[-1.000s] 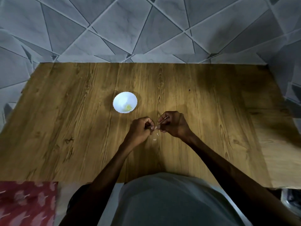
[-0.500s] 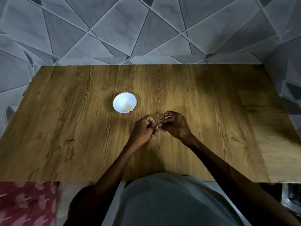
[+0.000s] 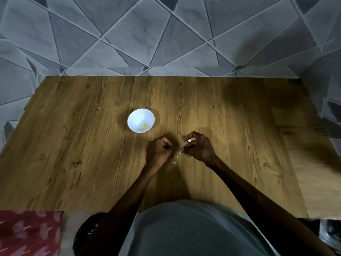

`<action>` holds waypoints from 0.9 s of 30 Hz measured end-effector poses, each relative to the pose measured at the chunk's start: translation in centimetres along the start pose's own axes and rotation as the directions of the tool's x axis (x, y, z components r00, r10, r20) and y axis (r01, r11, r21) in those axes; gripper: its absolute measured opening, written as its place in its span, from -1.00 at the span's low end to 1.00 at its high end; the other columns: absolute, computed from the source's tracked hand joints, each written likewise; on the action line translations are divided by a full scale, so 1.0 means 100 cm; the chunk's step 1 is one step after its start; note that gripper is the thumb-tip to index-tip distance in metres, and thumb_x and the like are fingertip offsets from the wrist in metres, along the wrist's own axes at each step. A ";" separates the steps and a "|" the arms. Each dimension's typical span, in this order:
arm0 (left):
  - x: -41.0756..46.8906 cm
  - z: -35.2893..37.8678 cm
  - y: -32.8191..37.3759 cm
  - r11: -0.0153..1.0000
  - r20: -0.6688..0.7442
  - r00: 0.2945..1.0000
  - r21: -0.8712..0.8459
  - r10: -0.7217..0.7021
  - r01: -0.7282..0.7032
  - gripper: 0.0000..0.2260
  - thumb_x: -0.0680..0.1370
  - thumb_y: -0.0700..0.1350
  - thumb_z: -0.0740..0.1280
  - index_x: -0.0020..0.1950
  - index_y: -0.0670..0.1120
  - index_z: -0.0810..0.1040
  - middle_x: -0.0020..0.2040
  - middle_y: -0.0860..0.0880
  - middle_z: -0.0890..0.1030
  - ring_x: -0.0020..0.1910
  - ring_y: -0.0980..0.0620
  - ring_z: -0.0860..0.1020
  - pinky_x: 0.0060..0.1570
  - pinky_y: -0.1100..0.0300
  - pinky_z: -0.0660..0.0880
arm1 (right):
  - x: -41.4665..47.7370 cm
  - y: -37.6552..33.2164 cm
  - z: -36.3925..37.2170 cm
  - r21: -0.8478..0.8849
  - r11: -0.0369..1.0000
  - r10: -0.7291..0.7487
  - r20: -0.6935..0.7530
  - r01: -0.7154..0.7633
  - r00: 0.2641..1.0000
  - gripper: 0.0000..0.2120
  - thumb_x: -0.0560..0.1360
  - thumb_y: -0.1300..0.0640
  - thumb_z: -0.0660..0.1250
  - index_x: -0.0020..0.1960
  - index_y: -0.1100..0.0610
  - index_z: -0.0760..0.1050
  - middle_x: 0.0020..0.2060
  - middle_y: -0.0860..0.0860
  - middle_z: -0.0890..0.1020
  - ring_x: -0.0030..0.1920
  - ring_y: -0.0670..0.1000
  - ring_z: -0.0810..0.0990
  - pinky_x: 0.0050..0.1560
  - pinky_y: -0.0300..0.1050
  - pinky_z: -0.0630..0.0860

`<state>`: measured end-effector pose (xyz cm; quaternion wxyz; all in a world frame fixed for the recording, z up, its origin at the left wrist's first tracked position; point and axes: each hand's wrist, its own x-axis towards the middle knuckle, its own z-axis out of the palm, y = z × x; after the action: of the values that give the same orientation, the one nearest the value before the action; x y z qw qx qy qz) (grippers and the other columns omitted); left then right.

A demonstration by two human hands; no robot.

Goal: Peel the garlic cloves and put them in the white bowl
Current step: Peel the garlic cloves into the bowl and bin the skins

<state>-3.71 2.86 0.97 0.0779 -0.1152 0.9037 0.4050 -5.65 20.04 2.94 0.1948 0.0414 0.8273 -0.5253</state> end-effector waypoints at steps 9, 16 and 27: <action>0.003 0.001 -0.004 0.966 0.155 0.986 -0.259 0.065 -0.023 -0.87 0.52 -0.31 0.40 0.00 -0.13 0.67 -0.11 -0.06 0.70 -0.21 0.07 0.68 -0.14 0.21 0.61 | 0.012 0.009 0.008 0.097 0.995 -0.009 -0.157 0.024 0.988 -0.73 0.38 0.23 0.56 0.02 0.19 0.56 -0.21 0.05 0.71 -0.35 -0.16 0.67 -0.35 -0.27 0.59; -0.002 -0.001 0.000 0.858 0.158 0.985 -0.495 -0.067 0.138 -0.87 0.48 -0.28 0.45 0.03 -0.22 0.66 -0.13 -0.15 0.70 -0.20 -0.06 0.68 -0.16 0.19 0.62 | 0.015 0.007 0.013 0.095 0.994 -0.039 -0.148 0.053 0.988 -0.64 0.34 0.21 0.57 0.05 0.14 0.50 -0.19 0.02 0.70 -0.21 -0.11 0.67 -0.23 -0.18 0.60; -0.011 -0.016 0.031 -0.075 0.630 0.707 -0.761 -0.321 0.644 -0.68 0.58 -0.46 0.11 -0.25 -0.38 0.59 -0.38 -0.16 0.63 -0.45 0.02 0.64 -0.40 0.31 0.58 | 0.003 -0.012 0.019 0.241 0.876 -0.364 -0.236 0.417 0.901 -0.67 0.40 0.51 0.32 0.00 0.22 0.29 -0.26 0.20 0.61 -0.24 0.15 0.64 -0.18 -0.11 0.59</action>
<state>-3.57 3.76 4.49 0.2395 -0.4018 0.2940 0.8335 -5.69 17.79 3.12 -0.0008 -0.0513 0.7482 -0.6615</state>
